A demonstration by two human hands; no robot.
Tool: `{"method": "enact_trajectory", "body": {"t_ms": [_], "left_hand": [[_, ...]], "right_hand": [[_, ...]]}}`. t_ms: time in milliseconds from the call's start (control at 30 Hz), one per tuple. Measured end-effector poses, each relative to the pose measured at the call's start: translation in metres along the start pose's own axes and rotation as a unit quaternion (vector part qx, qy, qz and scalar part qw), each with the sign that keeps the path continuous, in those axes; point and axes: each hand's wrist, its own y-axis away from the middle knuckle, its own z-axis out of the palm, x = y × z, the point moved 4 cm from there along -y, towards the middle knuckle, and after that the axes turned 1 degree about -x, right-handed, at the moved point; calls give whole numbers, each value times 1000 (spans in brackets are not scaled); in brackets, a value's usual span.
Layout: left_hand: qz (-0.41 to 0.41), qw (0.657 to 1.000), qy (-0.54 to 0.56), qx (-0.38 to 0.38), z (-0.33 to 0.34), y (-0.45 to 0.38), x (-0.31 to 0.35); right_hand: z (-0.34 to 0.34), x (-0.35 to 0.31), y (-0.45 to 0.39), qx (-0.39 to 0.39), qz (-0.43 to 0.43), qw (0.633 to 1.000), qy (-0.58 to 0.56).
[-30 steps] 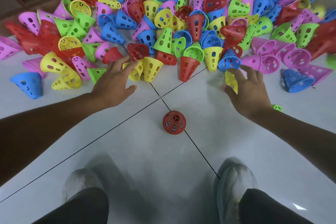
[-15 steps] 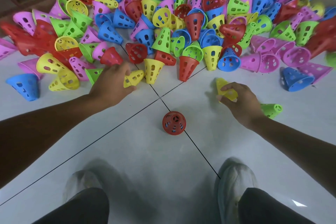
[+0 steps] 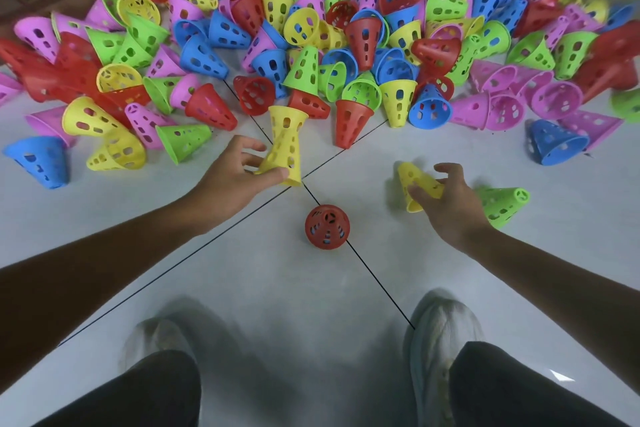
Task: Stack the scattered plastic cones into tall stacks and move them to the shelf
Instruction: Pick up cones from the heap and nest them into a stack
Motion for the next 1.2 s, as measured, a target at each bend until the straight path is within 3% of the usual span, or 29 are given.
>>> {"method": "enact_trajectory", "body": {"t_ms": [200,300,400,633,800,967,1200], "left_hand": [[48,995,23,-82,39,22,24],[62,993,-14,-102,50,27,22],[113,983,-114,-93,58,32,18],[198,948,-220,-119,69,34,-1],[190,949,-224,-115,63,28,-13],[192,946,-241,-96,46,16,-24],[204,950,-236,-11,14,-9,-21]], "right_hand": [[-1,-2,0,-5,45,997,-65],[2,-1,-1,-20,91,982,-166],[8,-2,0,-49,126,941,-310],[21,-42,30,-116,65,897,-423],[29,-68,51,-151,-33,941,-300],[45,-73,62,-186,-101,954,-213],[62,-68,63,-155,-224,962,-22]]}}
